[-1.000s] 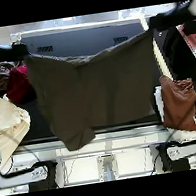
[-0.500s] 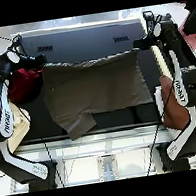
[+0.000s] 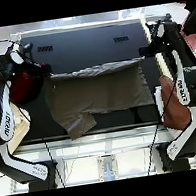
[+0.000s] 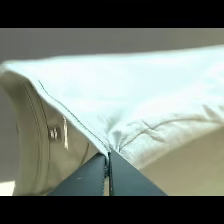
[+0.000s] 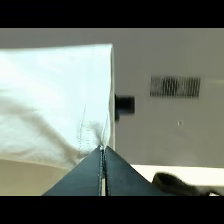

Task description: Fold the shirts.

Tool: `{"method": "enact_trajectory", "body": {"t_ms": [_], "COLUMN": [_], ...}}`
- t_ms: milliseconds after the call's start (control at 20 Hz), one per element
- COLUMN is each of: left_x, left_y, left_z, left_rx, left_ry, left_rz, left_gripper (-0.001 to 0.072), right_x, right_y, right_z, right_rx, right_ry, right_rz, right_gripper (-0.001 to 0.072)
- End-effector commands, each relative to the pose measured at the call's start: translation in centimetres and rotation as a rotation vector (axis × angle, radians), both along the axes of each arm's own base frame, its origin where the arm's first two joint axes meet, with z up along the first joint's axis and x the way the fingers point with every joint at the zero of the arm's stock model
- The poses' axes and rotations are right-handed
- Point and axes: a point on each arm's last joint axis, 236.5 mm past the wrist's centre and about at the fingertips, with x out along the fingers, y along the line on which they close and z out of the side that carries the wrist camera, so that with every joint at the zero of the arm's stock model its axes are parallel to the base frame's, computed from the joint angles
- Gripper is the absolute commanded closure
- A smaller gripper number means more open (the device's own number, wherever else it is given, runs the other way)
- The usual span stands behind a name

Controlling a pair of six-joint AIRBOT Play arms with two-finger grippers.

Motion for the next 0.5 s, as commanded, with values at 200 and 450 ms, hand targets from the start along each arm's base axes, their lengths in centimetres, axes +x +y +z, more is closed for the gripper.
{"method": "enact_trajectory", "body": {"t_ms": [200, 450], "left_x": [-4.1, -4.1], "left_y": [1.0, 1.7], "left_z": [-4.9, -5.0], "left_rx": [0.193, 0.213], "left_ry": [0.151, 0.151], "left_rz": [-0.048, -0.044], "left_gripper": [0.0697, 0.0696], "right_x": [-3.6, -5.6], "right_y": [0.9, 0.9], "right_z": [-3.2, -7.8], "right_rx": [-0.004, -0.004], "right_ry": [0.165, 0.244], "right_rz": [0.038, 0.039], "right_gripper": [0.0701, 0.07]}}
